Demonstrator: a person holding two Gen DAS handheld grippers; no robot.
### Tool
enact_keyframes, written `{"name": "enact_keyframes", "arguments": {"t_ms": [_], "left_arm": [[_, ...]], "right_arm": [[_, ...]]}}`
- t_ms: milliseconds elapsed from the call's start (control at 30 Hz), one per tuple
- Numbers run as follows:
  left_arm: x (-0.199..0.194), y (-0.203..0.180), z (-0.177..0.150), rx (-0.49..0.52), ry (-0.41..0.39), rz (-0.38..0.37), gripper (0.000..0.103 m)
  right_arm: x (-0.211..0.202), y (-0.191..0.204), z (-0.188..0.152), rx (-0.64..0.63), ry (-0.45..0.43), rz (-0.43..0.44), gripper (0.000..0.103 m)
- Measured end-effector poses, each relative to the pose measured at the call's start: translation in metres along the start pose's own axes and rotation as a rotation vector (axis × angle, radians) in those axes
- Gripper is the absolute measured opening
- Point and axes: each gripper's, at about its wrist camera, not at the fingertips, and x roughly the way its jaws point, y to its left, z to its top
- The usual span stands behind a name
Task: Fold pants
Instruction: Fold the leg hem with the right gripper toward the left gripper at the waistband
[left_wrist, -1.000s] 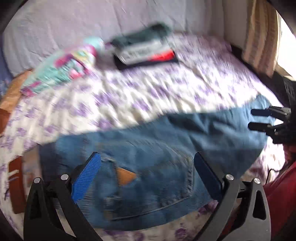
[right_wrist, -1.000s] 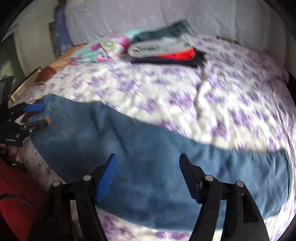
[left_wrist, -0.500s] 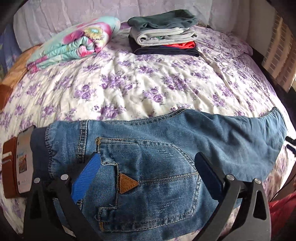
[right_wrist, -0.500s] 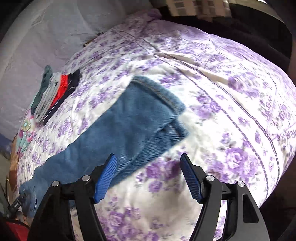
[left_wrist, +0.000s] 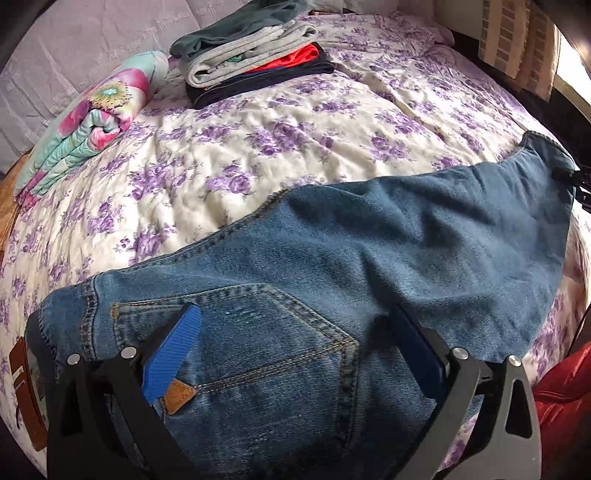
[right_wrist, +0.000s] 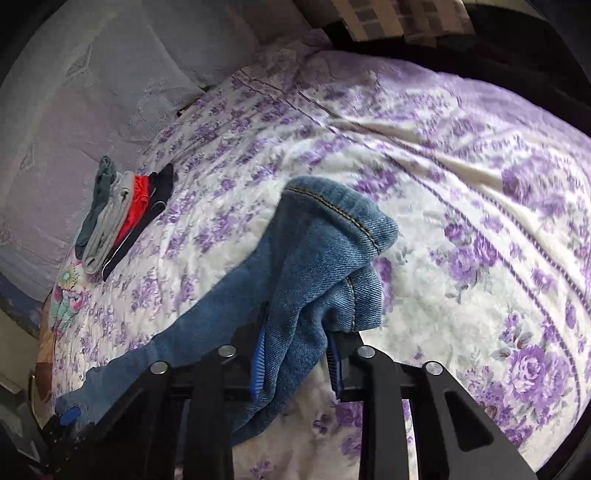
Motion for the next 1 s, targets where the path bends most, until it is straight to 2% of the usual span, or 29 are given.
{"name": "enact_keyframes", "arguments": {"t_ms": [133,233,300,400,433,467,500,533,567,600,700,767,800,833,867,933,1000], "left_arm": [[-0.013,0.023,0.002,-0.096,-0.039,0.018,0.099],[-0.025,0.047,0.001,-0.188,-0.064,0.013,0.099],[-0.034,0.066,-0.004,-0.257,-0.082,0.014,0.099],[-0.041,0.09,-0.015,-0.331,-0.09,0.018,0.099],[-0.042,0.096,-0.019,-0.347,-0.088,0.013,0.099],[-0.043,0.102,-0.025,-0.364,-0.083,0.01,0.099],[-0.044,0.107,-0.03,-0.371,-0.079,-0.002,0.098],[-0.046,0.109,-0.034,-0.37,-0.079,-0.023,0.098],[-0.048,0.109,-0.037,-0.359,-0.082,-0.036,0.098],[-0.052,0.107,-0.039,-0.34,-0.084,-0.035,0.098],[-0.059,0.104,-0.043,-0.284,-0.091,0.006,0.098],[-0.06,0.109,-0.046,-0.296,-0.092,-0.006,0.098],[-0.06,0.113,-0.047,-0.309,-0.093,-0.012,0.098],[-0.06,0.116,-0.048,-0.325,-0.095,-0.014,0.098],[-0.059,0.121,-0.049,-0.344,-0.094,-0.011,0.098],[-0.058,0.13,-0.05,-0.387,-0.092,-0.003,0.098],[-0.059,0.141,-0.053,-0.442,-0.1,0.003,0.098]], "right_arm": [[-0.03,0.065,0.004,-0.252,-0.077,0.066,0.02],[-0.048,0.13,-0.008,-0.509,-0.102,0.165,0.017],[-0.055,0.167,-0.023,-0.629,-0.093,0.266,0.016],[-0.043,0.214,-0.06,-0.766,0.026,0.428,0.016],[-0.033,0.226,-0.076,-0.818,0.085,0.471,0.016],[-0.017,0.236,-0.095,-0.861,0.199,0.513,0.016],[0.001,0.241,-0.113,-0.882,0.324,0.515,0.018],[0.014,0.242,-0.126,-0.887,0.406,0.484,0.02],[0.021,0.24,-0.131,-0.873,0.444,0.461,0.021],[0.017,0.239,-0.129,-0.845,0.445,0.473,0.02],[-0.013,0.241,-0.108,-0.819,0.396,0.51,0.02],[-0.032,0.247,-0.092,-0.847,0.325,0.523,0.035],[-0.038,0.249,-0.085,-0.849,0.281,0.523,0.052],[-0.04,0.252,-0.078,-0.845,0.242,0.523,0.055],[-0.037,0.256,-0.074,-0.843,0.207,0.498,0.055],[-0.019,0.266,-0.074,-0.858,0.163,0.375,0.055],[0.011,0.271,-0.086,-0.886,0.181,0.255,0.055]]}}
